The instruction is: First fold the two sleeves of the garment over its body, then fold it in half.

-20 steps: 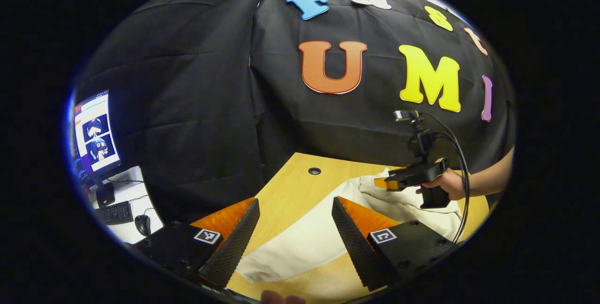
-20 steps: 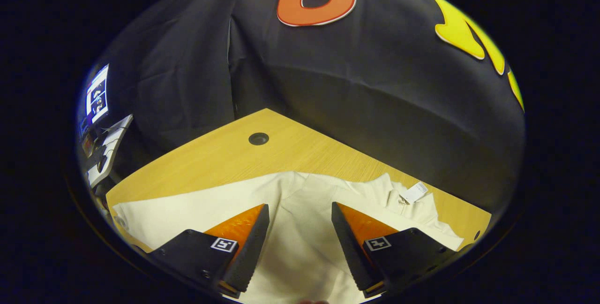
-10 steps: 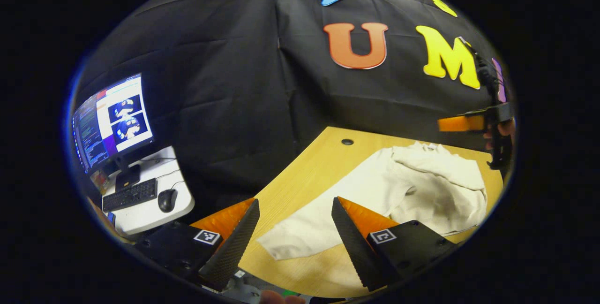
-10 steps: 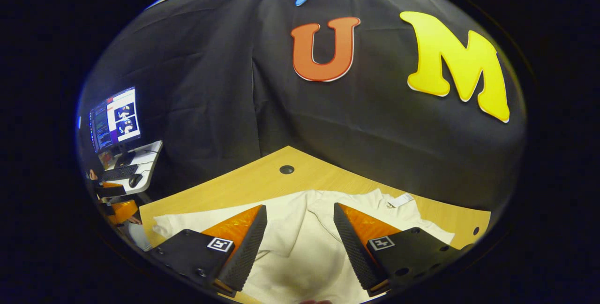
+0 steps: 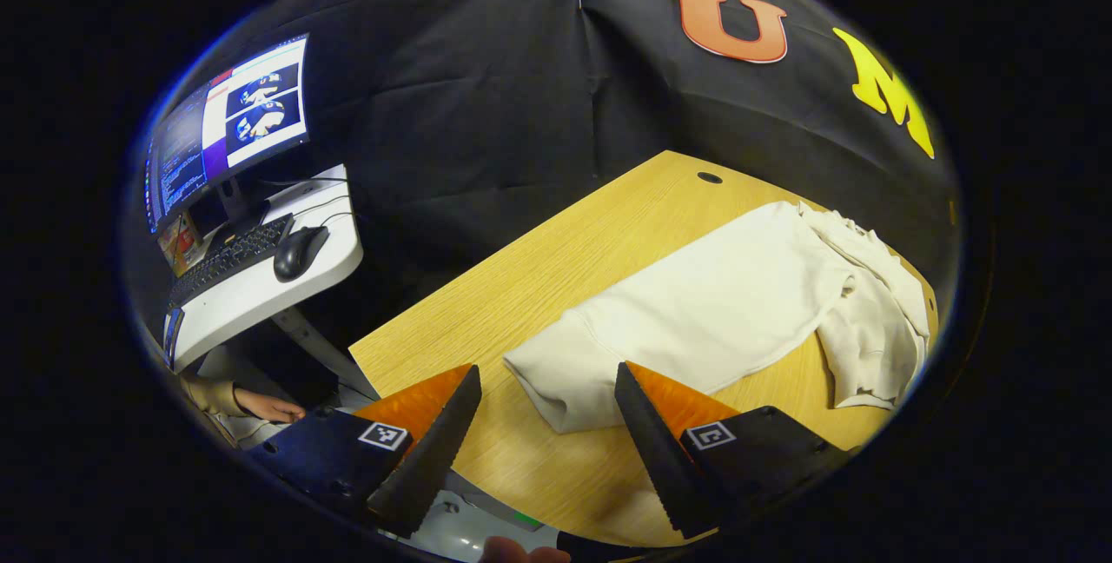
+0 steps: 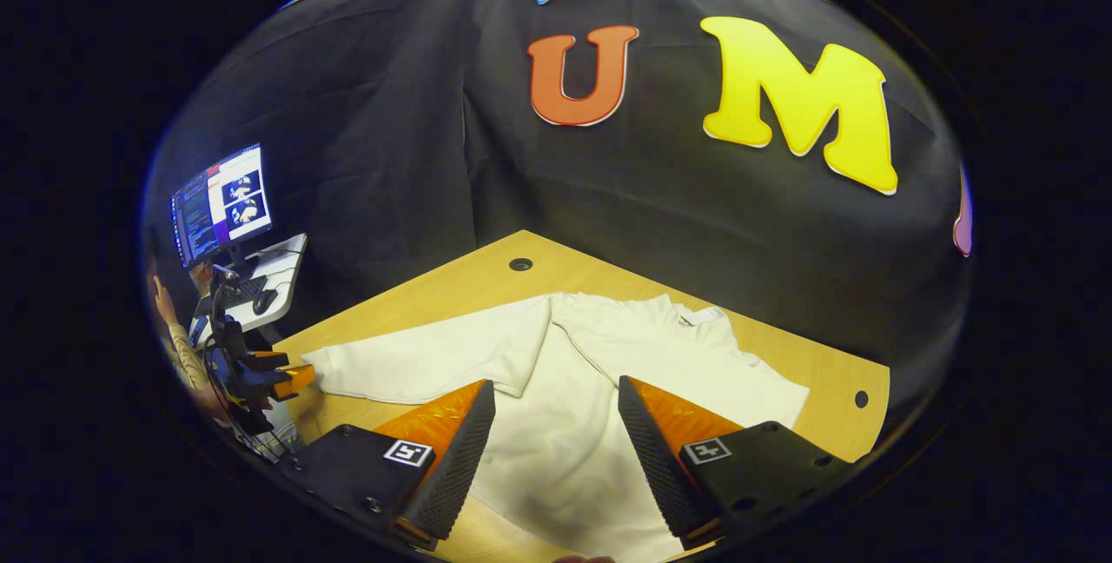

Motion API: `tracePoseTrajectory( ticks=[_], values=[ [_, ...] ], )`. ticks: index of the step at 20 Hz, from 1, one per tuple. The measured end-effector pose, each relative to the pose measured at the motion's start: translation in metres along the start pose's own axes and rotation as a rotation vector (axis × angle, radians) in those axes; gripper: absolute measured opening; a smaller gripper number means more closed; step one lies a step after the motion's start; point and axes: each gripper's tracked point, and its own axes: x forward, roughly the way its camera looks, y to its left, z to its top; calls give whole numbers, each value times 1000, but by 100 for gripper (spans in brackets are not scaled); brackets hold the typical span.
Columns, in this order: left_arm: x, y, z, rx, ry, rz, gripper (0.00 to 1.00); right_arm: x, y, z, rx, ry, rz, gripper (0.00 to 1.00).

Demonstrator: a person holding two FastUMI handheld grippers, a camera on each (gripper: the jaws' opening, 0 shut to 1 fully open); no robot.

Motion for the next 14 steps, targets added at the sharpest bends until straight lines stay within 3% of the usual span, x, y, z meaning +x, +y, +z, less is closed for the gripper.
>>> tracePoseTrajectory(
  ticks=[7, 8, 9, 12, 14],
  values=[
    [17, -13, -9, -16, 32, -70, 98, -20, -8, 3, 18, -22, -36, 89],
    [18, -17, -10, -6, 39, -81, 93, -21, -8, 2, 24, -22, -37, 89],
    [17, -22, -8, 7, 33, -103, 86, -23, -6, 0, 30, -19, -34, 89],
    [20, -27, -5, 20, 33, -101, 18, -30, -3, 1, 38, -29, -27, 89],
    [15, -34, 0, -7, 41, -128, 12, -37, -5, 7, 53, -48, -29, 89]
  ],
)
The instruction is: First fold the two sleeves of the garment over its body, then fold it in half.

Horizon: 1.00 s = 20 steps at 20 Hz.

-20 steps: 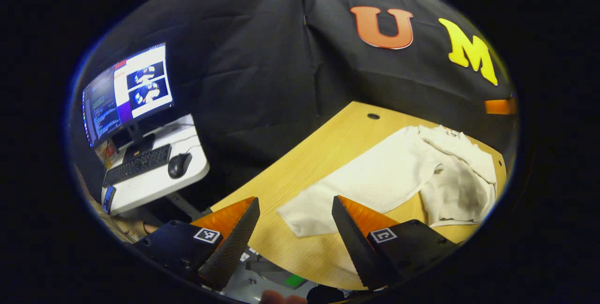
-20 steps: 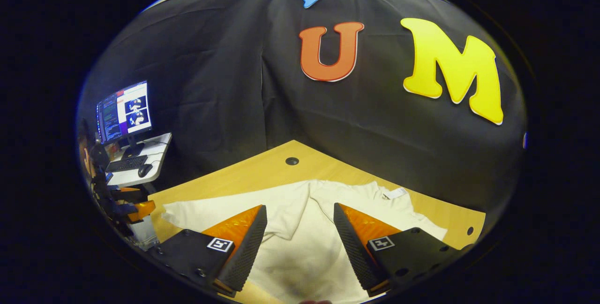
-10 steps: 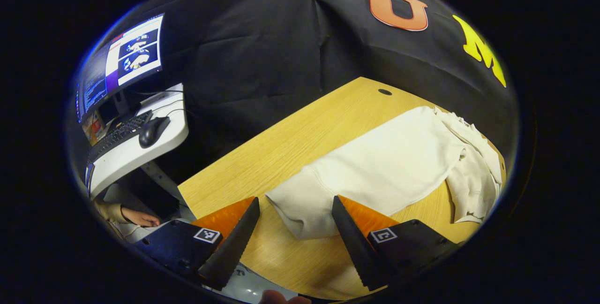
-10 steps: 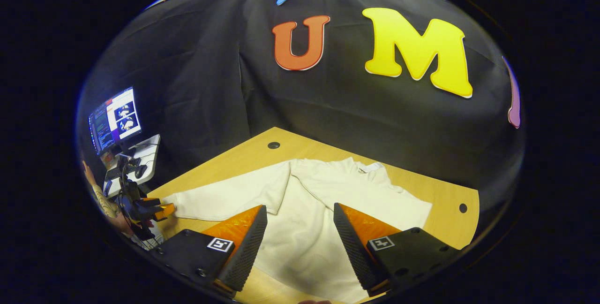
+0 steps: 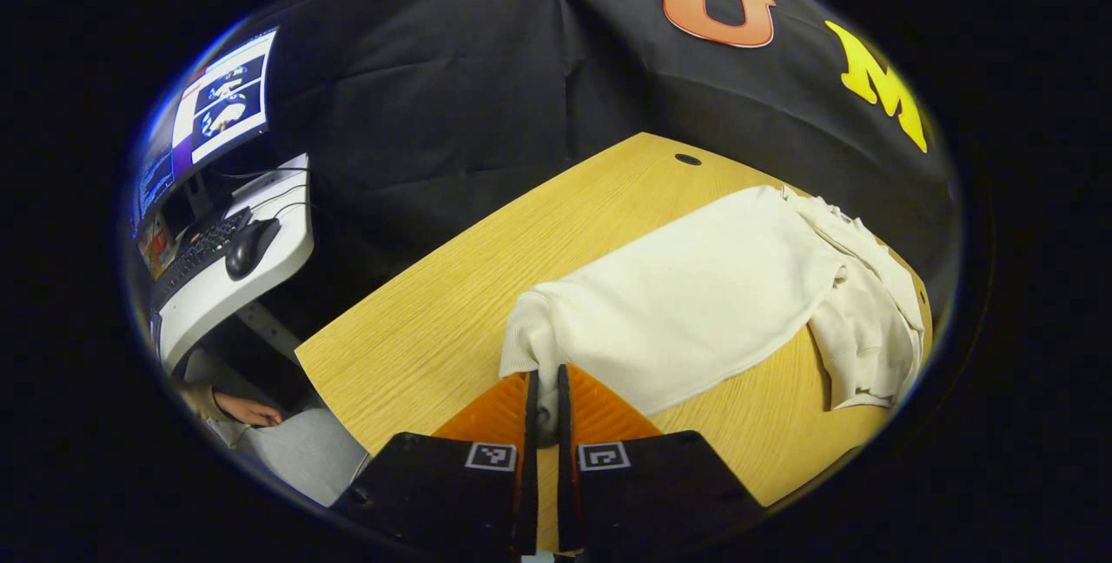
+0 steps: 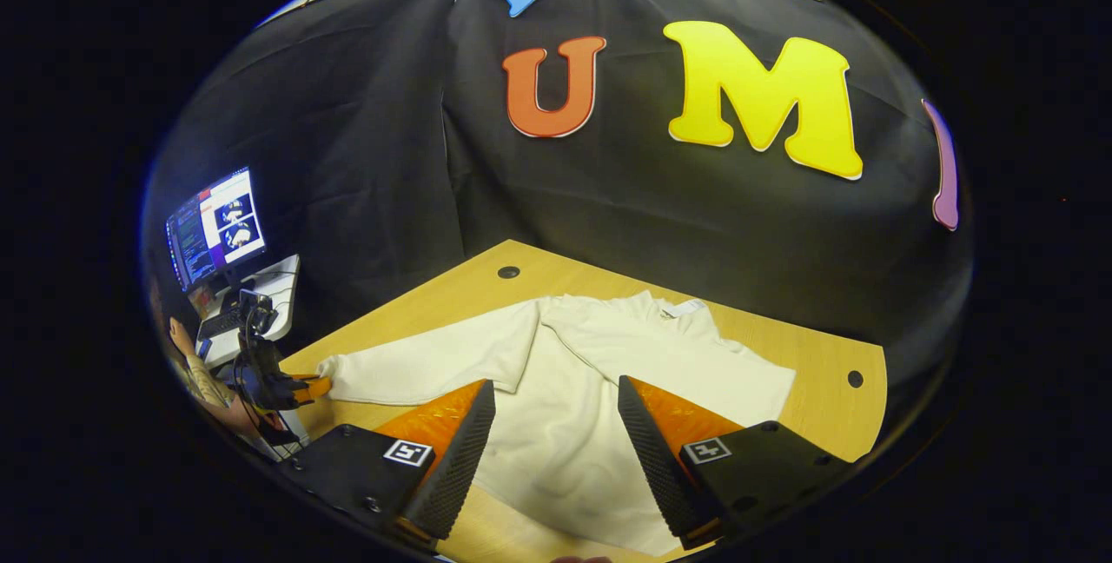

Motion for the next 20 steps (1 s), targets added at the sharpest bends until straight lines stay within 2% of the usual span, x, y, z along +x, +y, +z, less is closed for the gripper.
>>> tracePoseTrajectory(
  ticks=[2, 7, 14, 20],
  values=[
    [-13, -10, 28, 22, -53, -43, 7, -11, -7, 6, 23, -25, -9, 89],
    [-59, -61, 127, 202, -222, -135, 5, -39, -36, 28, 91, -113, -52, 89],
    [-99, -168, 243, 242, -341, -270, 4, -103, -88, 72, 76, -268, -138, 89],
    [-99, -248, 311, 271, -390, -381, 4, -143, -116, 58, 58, -291, -196, 89]
  ],
)
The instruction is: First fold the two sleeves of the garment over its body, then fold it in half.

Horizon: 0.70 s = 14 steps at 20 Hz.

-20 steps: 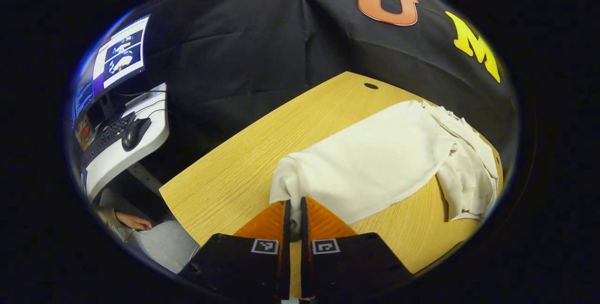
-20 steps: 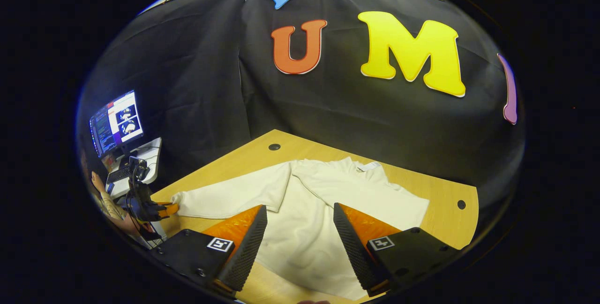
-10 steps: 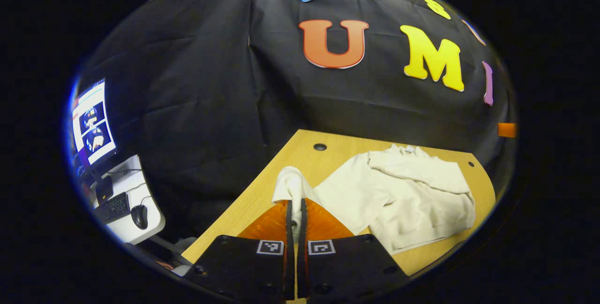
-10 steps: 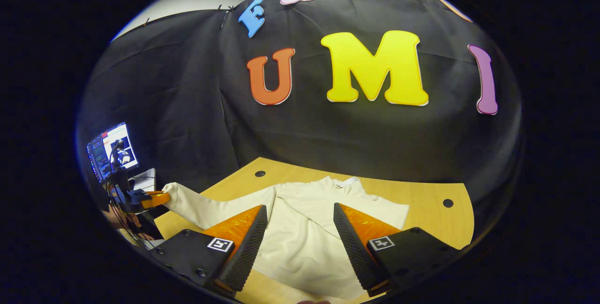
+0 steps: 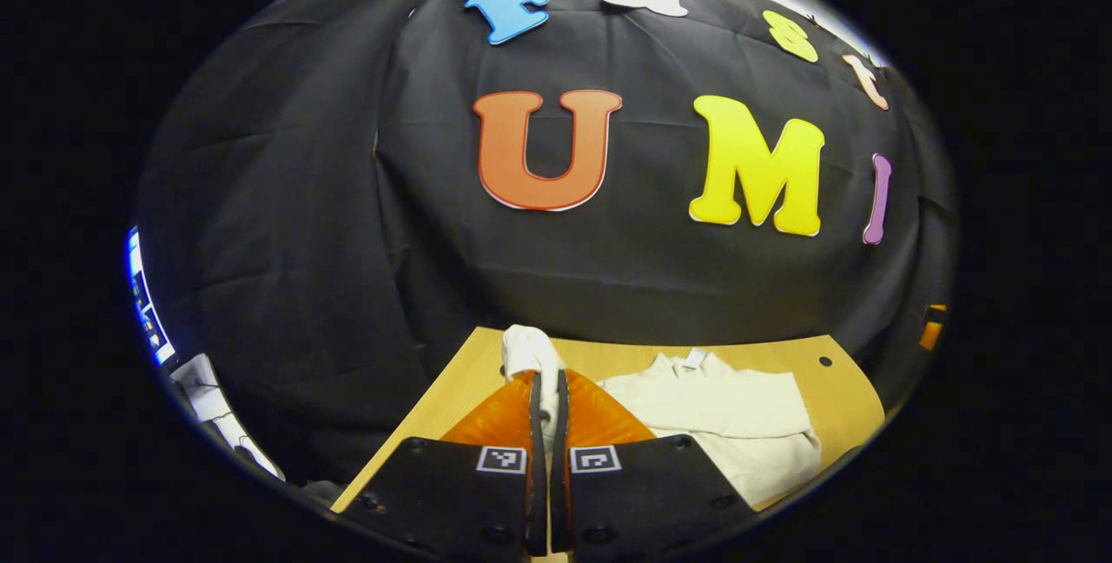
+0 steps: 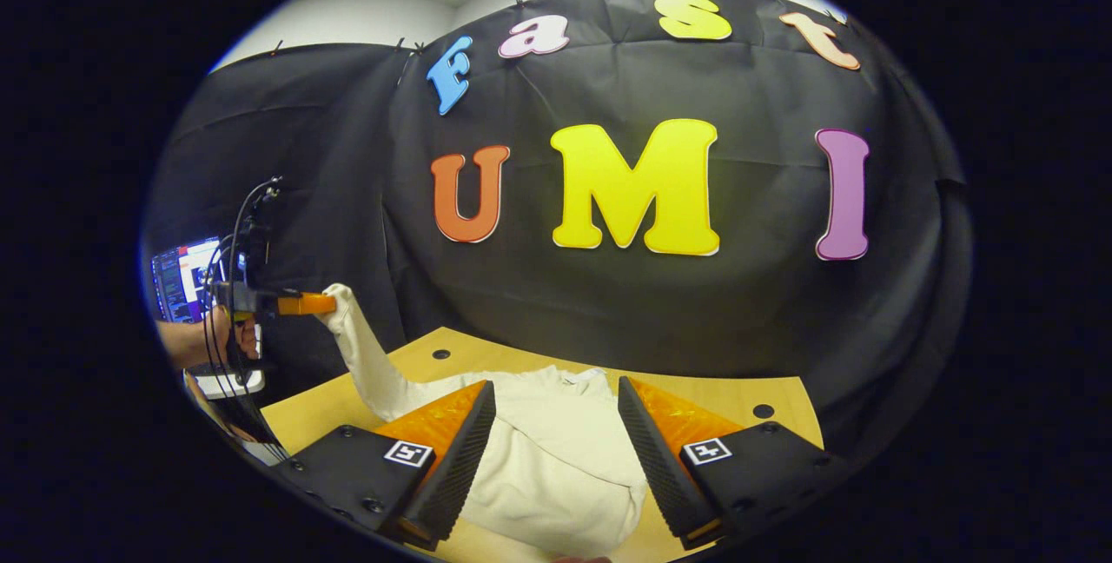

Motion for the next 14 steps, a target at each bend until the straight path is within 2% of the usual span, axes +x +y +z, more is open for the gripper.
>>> tracePoseTrajectory(
  ticks=[2, 3, 4, 8, 11, 14],
  values=[
    [17, -20, 33, 32, -36, -33, 4, -10, -9, -4, -4, -3, -17, 89],
    [26, -31, 47, 49, -49, -55, 11, -18, -13, -5, -9, -10, -26, 89],
    [33, -43, 61, 68, -63, -75, 4, -22, -17, -6, -14, -15, -36, 89],
    [56, -104, 99, 153, -102, -186, 4, -39, -35, -4, -8, -33, -82, 89],
    [70, -173, 94, 203, -85, -319, 4, -52, -56, 0, 4, -51, -140, 89],
    [81, -246, 54, 244, -20, -455, 4, -69, -78, -5, 1, -51, -214, 88]
  ],
)
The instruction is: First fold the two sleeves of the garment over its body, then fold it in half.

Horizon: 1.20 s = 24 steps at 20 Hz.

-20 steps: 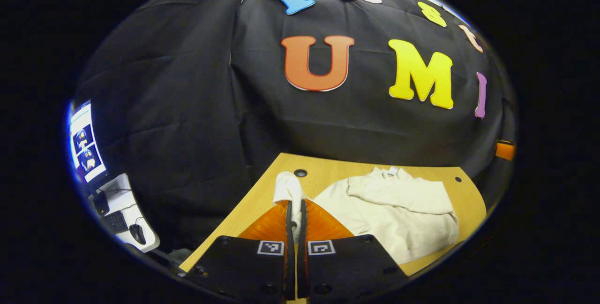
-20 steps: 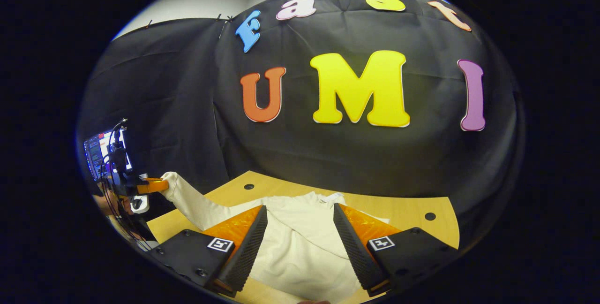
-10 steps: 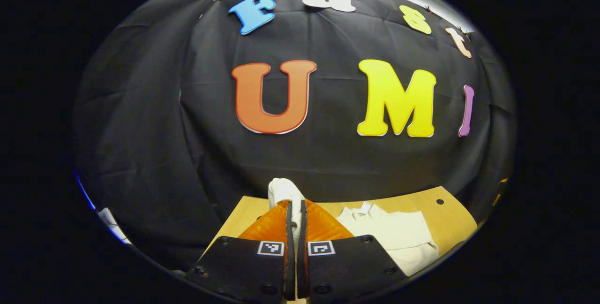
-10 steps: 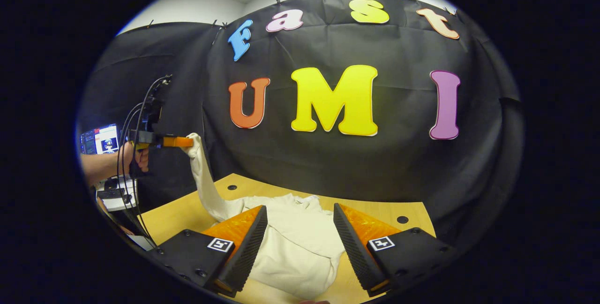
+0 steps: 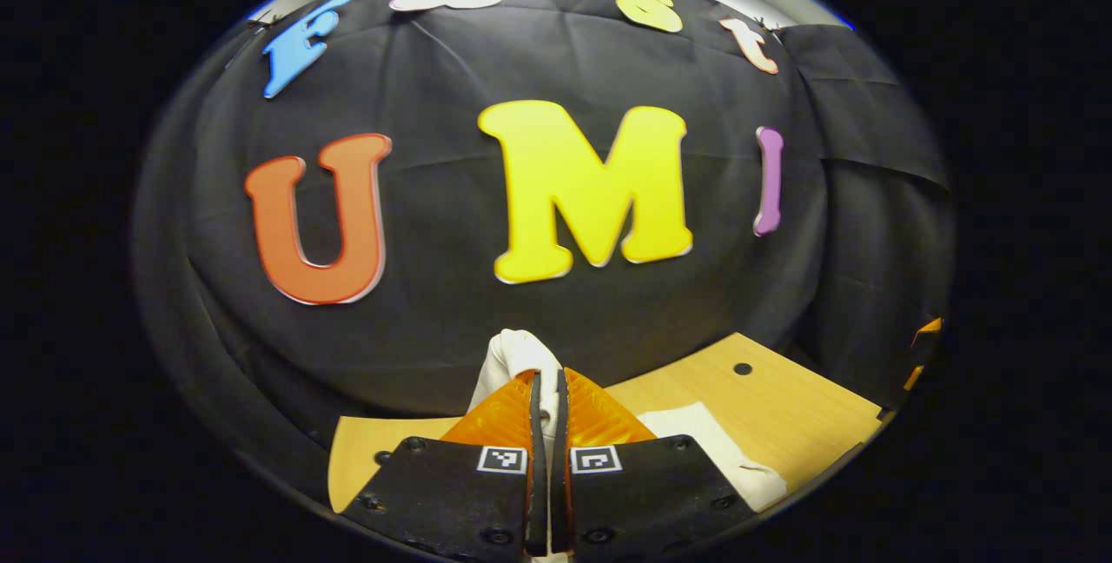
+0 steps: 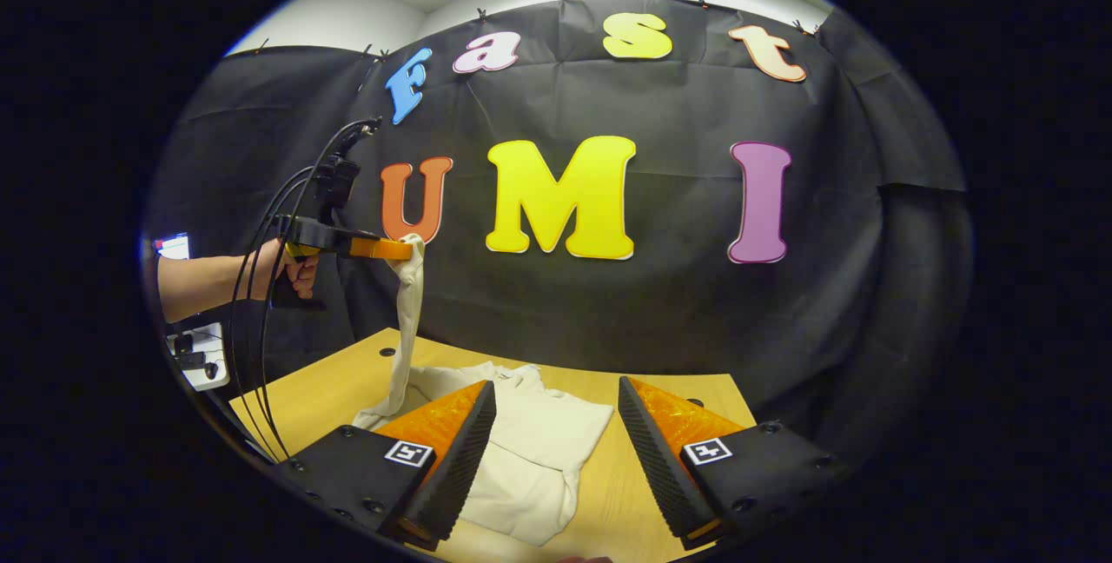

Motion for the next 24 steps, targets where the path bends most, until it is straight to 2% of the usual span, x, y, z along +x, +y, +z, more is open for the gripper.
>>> tracePoseTrajectory(
  ticks=[4, 5, 7, 11, 15, 17, 18, 20, 24],
  values=[
    [57, -86, -65, 136, 99, -144, 4, -26, -34, -20, -3, 46, -106, 87],
    [68, -106, -84, 171, 123, -174, 0, -31, -44, -30, 2, 68, -136, 88],
    [90, -145, -120, 239, 173, -230, 5, -45, -62, -42, 18, 100, -195, 89],
    [137, -195, -196, 377, 275, -248, 5, -74, -90, -68, 46, 166, -288, 89],
    [175, -211, -248, 399, 340, -184, 9, -93, -103, -83, 50, 213, -339, 89],
    [180, -229, -261, 380, 361, -201, 17, -100, -114, -86, 51, 222, -350, 89],
    [177, -236, -261, 370, 359, -207, 31, -102, -118, -85, 49, 224, -353, 88],
    [173, -241, -253, 342, 324, -206, 68, -98, -120, -84, 45, 229, -348, 88],
    [151, -225, -219, 265, 235, -156, 80, -85, -122, -71, 35, 203, -323, 87]
  ],
)
